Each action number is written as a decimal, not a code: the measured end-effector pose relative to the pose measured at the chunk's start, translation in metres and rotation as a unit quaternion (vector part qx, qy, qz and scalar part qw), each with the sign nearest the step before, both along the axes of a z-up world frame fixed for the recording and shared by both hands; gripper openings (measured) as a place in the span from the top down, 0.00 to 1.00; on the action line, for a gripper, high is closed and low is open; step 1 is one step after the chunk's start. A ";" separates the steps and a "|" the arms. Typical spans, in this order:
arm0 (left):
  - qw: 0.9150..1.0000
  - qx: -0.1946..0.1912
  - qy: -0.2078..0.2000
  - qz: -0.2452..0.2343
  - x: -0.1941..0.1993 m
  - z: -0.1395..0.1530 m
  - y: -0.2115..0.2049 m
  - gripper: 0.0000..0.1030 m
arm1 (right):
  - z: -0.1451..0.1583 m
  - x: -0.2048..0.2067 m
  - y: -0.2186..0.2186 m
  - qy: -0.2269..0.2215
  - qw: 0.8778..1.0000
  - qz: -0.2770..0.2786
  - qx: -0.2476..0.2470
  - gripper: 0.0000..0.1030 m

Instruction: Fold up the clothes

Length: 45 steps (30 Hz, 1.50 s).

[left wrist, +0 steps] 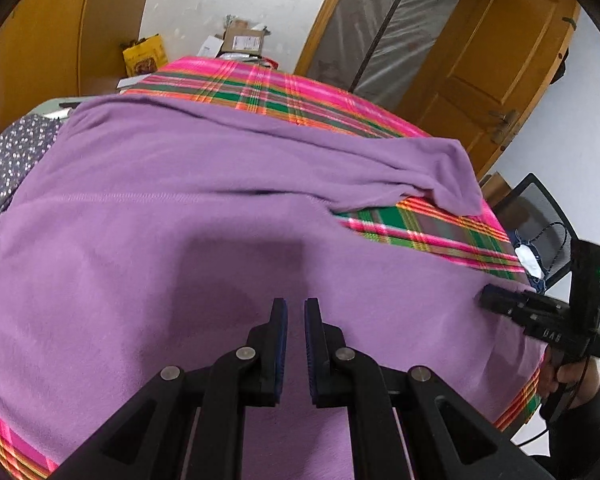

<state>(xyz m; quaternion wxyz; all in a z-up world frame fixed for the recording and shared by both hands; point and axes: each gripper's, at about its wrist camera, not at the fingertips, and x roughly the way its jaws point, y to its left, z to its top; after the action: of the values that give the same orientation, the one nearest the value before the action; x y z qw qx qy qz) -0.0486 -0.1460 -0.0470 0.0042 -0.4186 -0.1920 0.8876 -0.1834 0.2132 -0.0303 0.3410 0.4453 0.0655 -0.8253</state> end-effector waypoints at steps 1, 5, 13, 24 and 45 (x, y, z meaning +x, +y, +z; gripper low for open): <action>1.000 0.002 0.000 -0.001 0.000 0.000 -0.001 0.93 | 0.006 -0.002 0.004 0.007 1.000 -0.003 -0.005 0.69; 1.000 0.006 0.008 0.001 -0.002 0.005 -0.004 0.93 | 0.033 -0.018 0.018 0.038 0.999 -0.025 -0.014 0.69; 1.000 0.012 0.013 0.000 -0.012 0.009 -0.007 0.93 | 0.087 -0.085 0.019 0.123 0.992 -0.017 -0.004 0.63; 1.000 0.012 0.007 0.001 -0.017 0.008 -0.011 0.92 | 0.069 -0.209 -0.023 0.109 0.990 0.029 0.079 0.63; 0.998 0.002 0.019 0.055 -0.009 0.019 -0.055 0.93 | 0.056 -0.275 -0.022 0.051 0.993 -0.097 0.045 0.69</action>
<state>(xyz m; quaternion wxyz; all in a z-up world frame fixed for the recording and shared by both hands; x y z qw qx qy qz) -0.0574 -0.2014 -0.0281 -0.0405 -0.3902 -0.2167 0.8940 -0.4580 0.1908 0.0255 0.2347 0.4220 0.0766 -0.8723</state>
